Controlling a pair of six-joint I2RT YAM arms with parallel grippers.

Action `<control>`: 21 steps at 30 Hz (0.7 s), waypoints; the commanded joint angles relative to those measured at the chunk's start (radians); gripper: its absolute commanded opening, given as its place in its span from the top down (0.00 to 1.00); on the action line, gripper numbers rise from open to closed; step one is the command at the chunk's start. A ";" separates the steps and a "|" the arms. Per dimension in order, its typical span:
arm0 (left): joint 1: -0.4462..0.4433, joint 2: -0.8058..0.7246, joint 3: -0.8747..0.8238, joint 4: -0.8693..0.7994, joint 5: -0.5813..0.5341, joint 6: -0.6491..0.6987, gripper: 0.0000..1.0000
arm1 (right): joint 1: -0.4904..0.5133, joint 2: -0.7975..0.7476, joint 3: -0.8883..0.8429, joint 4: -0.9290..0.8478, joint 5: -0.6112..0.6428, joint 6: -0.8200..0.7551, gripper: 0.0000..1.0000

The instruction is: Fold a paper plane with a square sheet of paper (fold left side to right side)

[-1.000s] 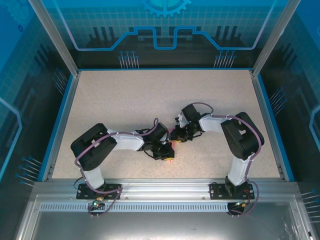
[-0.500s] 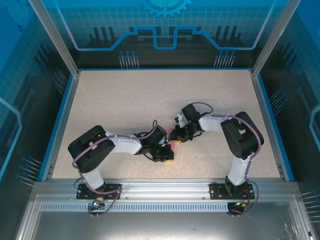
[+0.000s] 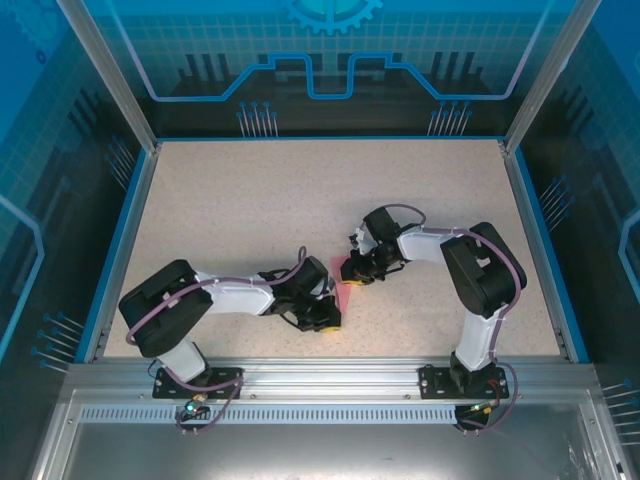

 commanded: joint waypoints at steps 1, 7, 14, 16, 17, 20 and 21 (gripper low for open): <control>0.038 -0.019 0.074 -0.045 0.025 0.019 0.90 | -0.014 0.051 -0.011 -0.054 0.087 -0.009 0.81; 0.048 0.081 0.148 -0.025 0.033 0.048 0.88 | -0.015 0.049 -0.015 -0.047 0.083 -0.006 0.81; 0.048 0.179 0.179 0.020 0.027 0.036 0.88 | -0.014 0.049 -0.017 -0.049 0.082 -0.008 0.81; 0.049 0.183 0.169 0.006 0.016 0.038 0.88 | -0.016 0.050 -0.018 -0.049 0.083 -0.009 0.81; 0.048 0.182 0.161 0.001 0.011 0.039 0.89 | -0.015 0.049 -0.017 -0.048 0.083 -0.009 0.81; 0.049 0.177 0.128 0.003 0.010 0.034 0.88 | -0.018 0.050 -0.017 -0.047 0.083 -0.009 0.81; 0.048 0.175 0.117 0.005 0.012 0.029 0.89 | -0.017 0.052 -0.017 -0.048 0.083 -0.010 0.81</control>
